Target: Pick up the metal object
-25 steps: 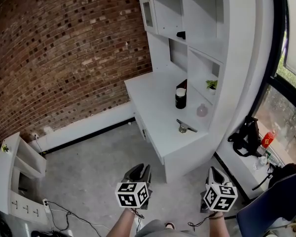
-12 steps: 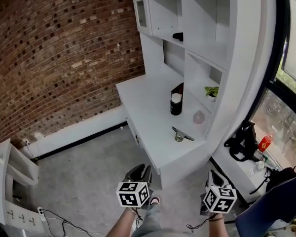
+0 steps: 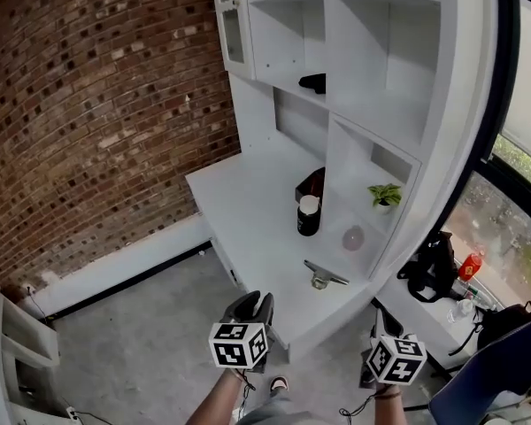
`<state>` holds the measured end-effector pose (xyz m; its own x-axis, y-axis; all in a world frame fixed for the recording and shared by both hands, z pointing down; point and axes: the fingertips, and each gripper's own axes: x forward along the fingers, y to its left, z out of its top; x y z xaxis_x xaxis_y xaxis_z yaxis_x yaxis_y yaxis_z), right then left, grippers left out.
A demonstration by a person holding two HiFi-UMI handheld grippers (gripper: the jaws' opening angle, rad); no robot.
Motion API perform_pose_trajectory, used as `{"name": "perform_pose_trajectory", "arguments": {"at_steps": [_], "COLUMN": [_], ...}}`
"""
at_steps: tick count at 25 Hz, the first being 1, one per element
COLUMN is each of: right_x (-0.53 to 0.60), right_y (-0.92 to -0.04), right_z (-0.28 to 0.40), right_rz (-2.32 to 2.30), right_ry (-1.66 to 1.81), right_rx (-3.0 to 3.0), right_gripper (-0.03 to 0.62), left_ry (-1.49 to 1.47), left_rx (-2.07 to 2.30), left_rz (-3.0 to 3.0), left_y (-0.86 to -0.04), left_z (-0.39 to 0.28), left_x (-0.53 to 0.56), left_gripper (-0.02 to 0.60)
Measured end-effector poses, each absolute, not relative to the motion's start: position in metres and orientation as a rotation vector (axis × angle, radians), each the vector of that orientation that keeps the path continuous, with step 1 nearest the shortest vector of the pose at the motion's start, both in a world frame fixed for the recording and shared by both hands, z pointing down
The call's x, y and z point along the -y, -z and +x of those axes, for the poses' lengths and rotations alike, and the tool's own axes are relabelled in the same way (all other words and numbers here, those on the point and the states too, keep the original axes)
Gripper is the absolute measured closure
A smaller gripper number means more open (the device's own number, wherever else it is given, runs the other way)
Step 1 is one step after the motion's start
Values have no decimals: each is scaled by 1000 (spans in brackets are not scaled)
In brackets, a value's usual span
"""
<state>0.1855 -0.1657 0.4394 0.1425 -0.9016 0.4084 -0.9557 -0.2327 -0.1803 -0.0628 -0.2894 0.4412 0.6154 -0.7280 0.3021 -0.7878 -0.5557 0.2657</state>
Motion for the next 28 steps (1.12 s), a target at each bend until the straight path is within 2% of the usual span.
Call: {"name": "perform_pose_trajectory", "arguments": {"at_steps": [13,28], "right_x": [232,248], "right_y": [-451,-486], "right_z": [183,207], "right_rz": [2361,2368], "right_ry": [-733,-891], "right_rx": [1716,1682], "right_gripper": [594,594], "left_ry": [-336,-518], "left_rx": [994,860], "left_rz": [2532,2558], "left_y": [-467,-503], "left_z": [-34,-3], "left_x": [384,392], "left_gripper": [474,474]}}
